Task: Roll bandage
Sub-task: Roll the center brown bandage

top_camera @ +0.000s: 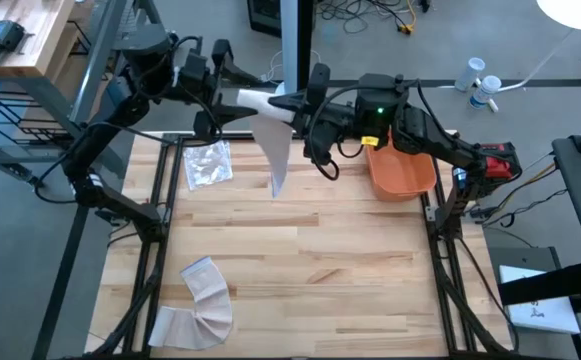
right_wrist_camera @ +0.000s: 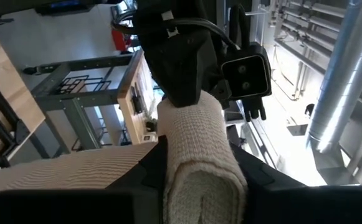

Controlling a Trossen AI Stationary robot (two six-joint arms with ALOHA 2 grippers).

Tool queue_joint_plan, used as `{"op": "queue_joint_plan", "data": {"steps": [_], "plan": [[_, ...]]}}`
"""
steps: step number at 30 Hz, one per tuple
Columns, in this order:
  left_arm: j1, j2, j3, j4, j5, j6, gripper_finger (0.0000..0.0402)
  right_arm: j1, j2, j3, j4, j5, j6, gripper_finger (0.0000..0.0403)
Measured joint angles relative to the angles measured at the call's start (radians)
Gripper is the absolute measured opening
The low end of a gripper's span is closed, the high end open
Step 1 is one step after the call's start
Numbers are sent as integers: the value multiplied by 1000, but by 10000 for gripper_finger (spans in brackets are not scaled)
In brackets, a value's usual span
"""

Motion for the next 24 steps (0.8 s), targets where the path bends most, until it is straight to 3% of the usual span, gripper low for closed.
{"op": "queue_joint_plan", "data": {"steps": [9, 15, 24], "plan": [[-15, -1, 0, 28, 20, 32, 310, -4, 12, 0, 26, 10, 42, 100], [-16, -8, 0, 61, 27, 97, 294, -16, 22, -1, 35, 28, 174, 92], [-15, -8, 0, 73, 28, 123, 272, -29, 21, -1, 134, 69, 499, 97]]}}
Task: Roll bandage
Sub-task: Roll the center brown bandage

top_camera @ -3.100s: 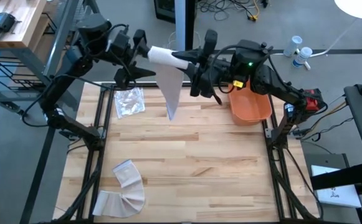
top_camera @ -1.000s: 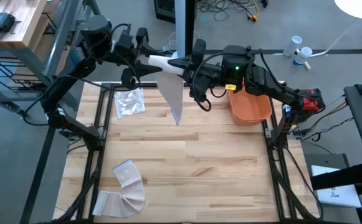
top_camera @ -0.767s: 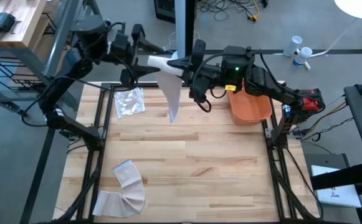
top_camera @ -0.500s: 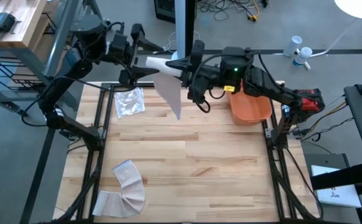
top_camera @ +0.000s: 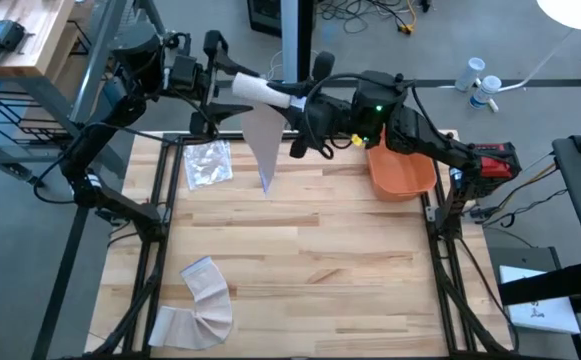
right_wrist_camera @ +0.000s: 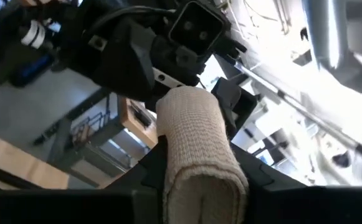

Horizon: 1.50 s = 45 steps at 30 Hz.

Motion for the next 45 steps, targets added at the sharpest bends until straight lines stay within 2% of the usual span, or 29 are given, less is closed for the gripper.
{"op": "queue_joint_plan", "data": {"steps": [4, 10, 19, 26, 38, 45], "plan": [[0, 4, 0, 1, 1, 0, 275, -1, 0, 0, 4, -2, 30, 92], [0, 5, -9, -4, 15, -19, 279, -2, 0, 0, 10, -7, -56, 98], [0, 5, -25, -9, 37, -67, 260, 1, 0, 0, 52, -26, -114, 90], [-2, 7, -29, -19, 50, -80, 252, -1, -8, 3, 80, -17, -123, 99], [24, -10, -20, -61, -59, 0, 257, -1, -14, 2, 67, -48, 29, 96], [23, 6, -31, -68, -52, 0, 224, 0, -18, 2, 66, -52, 99, 91]]}}
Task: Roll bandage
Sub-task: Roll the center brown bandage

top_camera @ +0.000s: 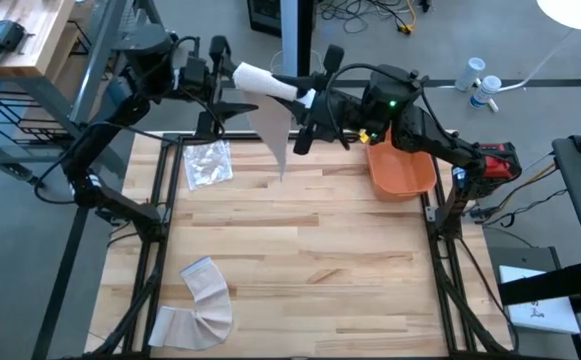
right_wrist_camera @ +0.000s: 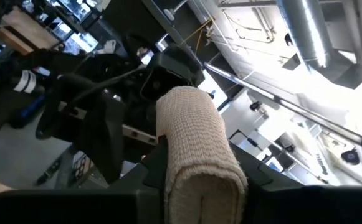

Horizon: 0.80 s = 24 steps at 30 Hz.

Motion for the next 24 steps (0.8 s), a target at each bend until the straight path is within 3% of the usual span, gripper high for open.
{"op": "queue_joint_plan", "data": {"steps": [4, 8, 10, 16, 24], "plan": [[0, 5, -1, -13, -1, 19, 171, 0, 0, 0, 0, 0, 47, 96], [0, 5, -1, -25, 0, 53, 50, 0, 0, 0, -1, 0, 69, 92], [0, 8, -1, -37, 0, 47, 15, 0, 0, 0, 0, 0, 78, 91], [0, 9, -1, -128, 0, 73, 2, -1, -3, 1, 44, -26, 147, 93], [0, 10, -1, -134, 0, 68, 1, -63, -53, 0, 82, -157, 435, 94]]}}
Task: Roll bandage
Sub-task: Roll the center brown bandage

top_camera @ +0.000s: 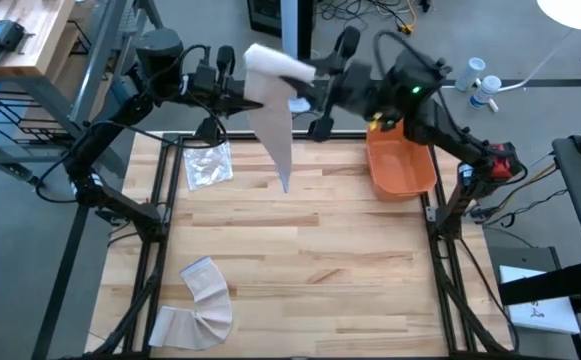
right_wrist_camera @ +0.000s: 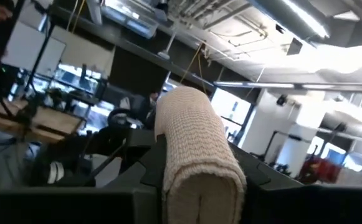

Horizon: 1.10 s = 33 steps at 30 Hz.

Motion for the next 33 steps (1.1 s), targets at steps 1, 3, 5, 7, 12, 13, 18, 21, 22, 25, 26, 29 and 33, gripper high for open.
{"op": "queue_joint_plan", "data": {"steps": [1, 3, 5, 7, 12, 13, 18, 21, 22, 25, 26, 29, 33], "plan": [[0, 0, 0, 0, 0, 0, 0, -8, -7, 0, -16, -9, 13, 94], [0, 0, 0, -2, 0, 0, 0, -18, -13, 0, -50, -23, 22, 92], [0, -1, 0, 1, 0, 1, 0, -18, -15, 0, -80, -23, 4, 91], [0, -1, 2, 1, 0, 2, 1, -18, -15, 0, -97, -24, -28, 92], [1, -2, 11, 8, -1, 21, 24, -16, -10, 2, -106, -22, -69, 95], [1, -2, 11, 11, -1, 21, 32, -16, -10, 2, -107, -26, -77, 94], [1, -4, 22, 16, 0, -37, 81, -16, -8, 2, -147, -54, -175, 92], [4, -4, 42, 15, 0, -81, 117, -16, -8, 2, -171, -53, -256, 92], [6, -4, 52, 16, 2, -90, 130, -16, -7, 2, -176, -53, -283, 92], [6, -5, 88, 18, 51, -126, 170, -10, -5, 2, -187, -53, -375, 91], [5, -5, 97, 21, 68, -142, 183, -9, -3, 2, -187, -53, -409, 91], [5, 1, 112, 24, 89, -211, 221, -8, 6, 2, -187, -54, -472, 91], [5, 14, 110, 15, 97, -261, 265, -5, 12, 0, -188, -53, -491, 91]]}}
